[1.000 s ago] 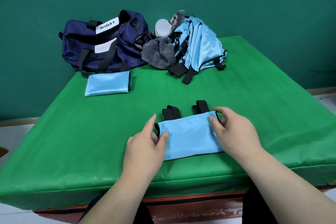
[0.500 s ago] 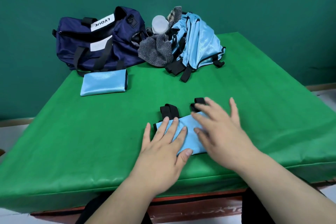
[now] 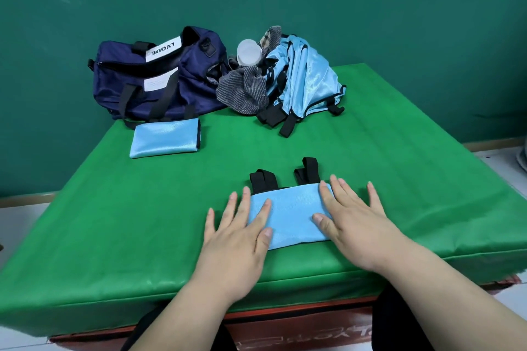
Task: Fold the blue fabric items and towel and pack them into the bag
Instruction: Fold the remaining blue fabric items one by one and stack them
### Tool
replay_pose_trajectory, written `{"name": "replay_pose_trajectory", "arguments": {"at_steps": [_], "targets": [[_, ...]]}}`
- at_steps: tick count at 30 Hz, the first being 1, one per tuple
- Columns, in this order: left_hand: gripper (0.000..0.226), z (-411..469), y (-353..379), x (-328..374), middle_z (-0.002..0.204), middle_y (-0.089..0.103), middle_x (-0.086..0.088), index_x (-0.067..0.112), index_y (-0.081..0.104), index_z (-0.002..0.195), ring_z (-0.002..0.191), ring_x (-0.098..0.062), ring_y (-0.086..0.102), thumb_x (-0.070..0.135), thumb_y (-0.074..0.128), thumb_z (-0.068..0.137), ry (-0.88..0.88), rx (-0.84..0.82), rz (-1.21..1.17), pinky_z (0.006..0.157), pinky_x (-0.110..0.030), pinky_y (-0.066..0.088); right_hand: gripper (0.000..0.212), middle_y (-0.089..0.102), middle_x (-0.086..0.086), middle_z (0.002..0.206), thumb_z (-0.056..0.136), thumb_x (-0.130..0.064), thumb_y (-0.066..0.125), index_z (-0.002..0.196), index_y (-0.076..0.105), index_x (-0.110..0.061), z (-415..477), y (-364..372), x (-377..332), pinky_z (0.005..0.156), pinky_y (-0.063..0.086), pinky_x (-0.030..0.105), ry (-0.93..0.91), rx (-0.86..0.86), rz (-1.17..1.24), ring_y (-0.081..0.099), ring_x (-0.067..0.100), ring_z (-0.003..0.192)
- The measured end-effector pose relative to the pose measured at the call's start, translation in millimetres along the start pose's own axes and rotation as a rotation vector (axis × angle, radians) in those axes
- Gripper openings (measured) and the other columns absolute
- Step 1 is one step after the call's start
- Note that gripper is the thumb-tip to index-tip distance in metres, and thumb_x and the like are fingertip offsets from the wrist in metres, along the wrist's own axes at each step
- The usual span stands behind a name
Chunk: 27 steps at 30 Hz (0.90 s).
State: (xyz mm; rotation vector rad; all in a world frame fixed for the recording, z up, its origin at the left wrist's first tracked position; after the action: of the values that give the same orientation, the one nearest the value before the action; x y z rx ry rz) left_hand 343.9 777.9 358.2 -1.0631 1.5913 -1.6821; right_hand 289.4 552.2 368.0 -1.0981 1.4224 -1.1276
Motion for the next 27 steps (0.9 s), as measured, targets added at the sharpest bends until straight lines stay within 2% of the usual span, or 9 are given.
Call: {"name": "replay_pose_trajectory", "arguments": {"at_steps": [3, 5, 7, 10, 15, 18, 20, 22, 27], "targets": [[0.074, -3, -2, -3, 0.167, -0.003, -0.004, 0.052, -0.010, 0.151, 0.152, -0.020, -0.015, 0.057, -0.018, 0.078, -0.088, 0.014, -0.012, 0.122, -0.050, -0.005, 0.096, 0.005, -0.001, 0.168, 0.077, -0.070, -0.019, 0.159, 0.003, -0.025, -2, 1, 5, 0.120, -0.011, 0.056, 0.009, 0.018, 0.017, -0.005, 0.012, 0.153], [0.076, -3, -4, -5, 0.163, 0.018, 0.002, 0.050, 0.003, 0.153, 0.153, -0.016, -0.005, 0.058, -0.016, 0.079, -0.087, 0.031, -0.055, 0.123, -0.049, -0.001, 0.108, 0.019, -0.007, 0.165, 0.072, -0.078, -0.026, 0.158, 0.017, -0.028, -3, 1, 6, 0.121, -0.009, 0.054, -0.003, 0.049, 0.038, 0.003, 0.010, 0.153], [0.078, -1, -6, -6, 0.148, 0.039, 0.012, 0.047, 0.021, 0.152, 0.151, -0.013, 0.007, 0.063, -0.011, 0.083, -0.073, 0.072, -0.122, 0.122, -0.047, 0.002, 0.090, 0.031, -0.010, 0.160, 0.084, -0.079, -0.002, 0.154, 0.030, -0.033, -3, -2, 6, 0.121, -0.007, 0.051, 0.017, 0.078, 0.117, 0.012, 0.008, 0.152], [0.058, 4, -11, -4, 0.131, 0.045, 0.018, 0.043, 0.037, 0.148, 0.143, -0.009, 0.024, 0.061, 0.021, 0.095, -0.108, 0.106, -0.235, 0.122, -0.042, 0.002, 0.051, 0.040, -0.008, 0.155, 0.101, -0.050, 0.042, 0.149, 0.041, -0.035, 0, -5, 1, 0.123, -0.005, 0.047, 0.075, 0.140, 0.258, 0.023, 0.006, 0.148], [0.048, 9, -16, -1, 0.102, 0.046, 0.023, 0.034, 0.049, 0.144, 0.112, -0.005, 0.039, 0.036, 0.057, 0.096, -0.145, 0.164, -0.393, 0.120, -0.038, 0.016, 0.048, 0.053, -0.010, 0.135, 0.095, -0.032, 0.060, 0.143, 0.052, -0.029, 5, -4, -3, 0.124, 0.003, 0.040, 0.112, 0.221, 0.415, 0.040, 0.008, 0.135], [0.049, 8, -17, -2, 0.100, 0.047, 0.023, 0.033, 0.052, 0.142, 0.098, 0.002, 0.035, 0.031, 0.062, 0.094, -0.159, 0.200, -0.473, 0.115, -0.029, 0.025, 0.050, 0.050, -0.020, 0.119, 0.092, -0.025, 0.065, 0.141, 0.055, -0.027, 6, -3, 0, 0.103, 0.032, 0.019, 0.088, 0.236, 0.488, 0.051, 0.006, 0.111], [0.049, 5, -18, -1, 0.096, 0.048, 0.027, 0.035, 0.054, 0.139, 0.086, 0.000, 0.041, 0.027, 0.066, 0.092, -0.167, 0.230, -0.542, 0.100, -0.014, 0.035, 0.050, 0.052, -0.022, 0.116, 0.089, -0.019, 0.067, 0.137, 0.059, -0.027, 5, -2, 0, 0.078, 0.036, 0.006, 0.089, 0.259, 0.555, 0.052, 0.000, 0.093], [0.049, 1, -20, 1, 0.099, 0.051, 0.025, 0.036, 0.058, 0.135, 0.075, -0.011, 0.048, 0.023, 0.069, 0.089, -0.170, 0.243, -0.600, 0.071, -0.009, 0.037, 0.049, 0.054, -0.022, 0.114, 0.087, -0.011, 0.068, 0.133, 0.063, -0.027, 5, -2, 1, 0.077, 0.035, 0.001, 0.088, 0.291, 0.624, 0.051, -0.001, 0.095], [0.046, -2, -21, -6, 0.092, 0.058, 0.024, 0.040, 0.067, 0.118, 0.064, -0.010, 0.043, 0.012, 0.077, 0.082, -0.204, 0.282, -0.798, 0.058, -0.012, 0.036, 0.052, 0.065, -0.016, 0.108, 0.080, 0.013, 0.067, 0.108, 0.074, -0.030, 4, -2, 0, 0.076, 0.039, 0.002, 0.116, 0.368, 1.003, 0.060, 0.000, 0.091]]}}
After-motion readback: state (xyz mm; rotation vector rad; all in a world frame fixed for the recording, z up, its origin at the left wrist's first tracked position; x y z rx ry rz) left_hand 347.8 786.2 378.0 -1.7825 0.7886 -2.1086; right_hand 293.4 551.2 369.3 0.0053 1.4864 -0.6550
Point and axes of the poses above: each hand's wrist, its own z-axis towards the middle knuckle, its own y-axis out of the palm, x = y × z, the point moved 1 cm from there along z, towards the middle knuckle
